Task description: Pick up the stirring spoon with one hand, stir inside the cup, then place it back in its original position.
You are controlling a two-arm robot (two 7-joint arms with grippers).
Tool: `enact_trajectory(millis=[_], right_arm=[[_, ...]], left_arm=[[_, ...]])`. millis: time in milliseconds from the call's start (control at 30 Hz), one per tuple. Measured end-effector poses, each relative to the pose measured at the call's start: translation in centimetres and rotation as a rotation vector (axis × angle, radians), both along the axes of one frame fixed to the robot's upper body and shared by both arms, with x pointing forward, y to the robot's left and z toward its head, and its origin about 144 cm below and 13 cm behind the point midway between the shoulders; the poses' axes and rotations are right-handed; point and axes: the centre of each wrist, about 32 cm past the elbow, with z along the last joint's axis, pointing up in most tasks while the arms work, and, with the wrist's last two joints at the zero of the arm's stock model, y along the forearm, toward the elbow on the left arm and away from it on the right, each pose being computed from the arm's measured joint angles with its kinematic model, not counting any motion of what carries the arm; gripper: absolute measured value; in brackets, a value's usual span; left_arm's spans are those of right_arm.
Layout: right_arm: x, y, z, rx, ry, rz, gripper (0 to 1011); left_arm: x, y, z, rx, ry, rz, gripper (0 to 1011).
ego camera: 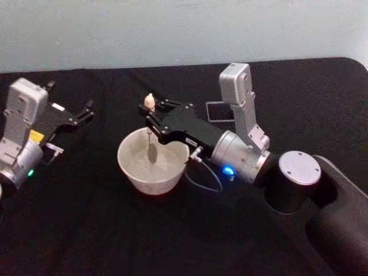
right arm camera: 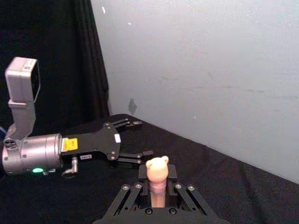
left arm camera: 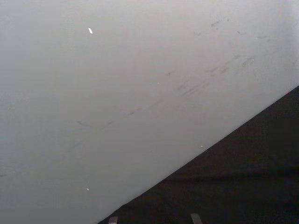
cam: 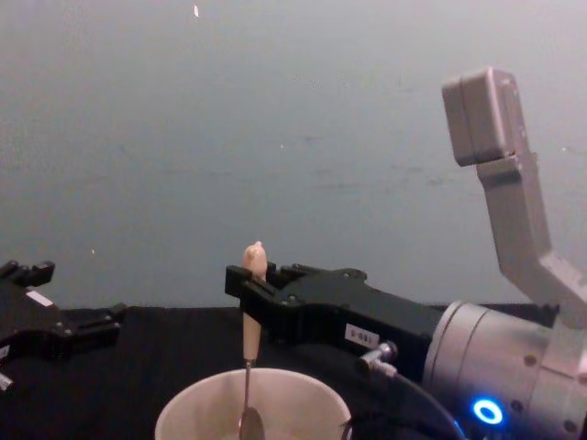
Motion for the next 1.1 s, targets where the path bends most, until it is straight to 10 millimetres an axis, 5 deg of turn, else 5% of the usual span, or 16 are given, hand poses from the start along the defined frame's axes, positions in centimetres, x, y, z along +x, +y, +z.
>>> enact_trajectory(millis=[1100], right_arm=[[-0.4, -1.6, 0.0, -0.018, 0.001, -0.033, 222]], left_arm=[[0.0, 0.0, 0.0, 0.0, 0.0, 0.0, 1001]])
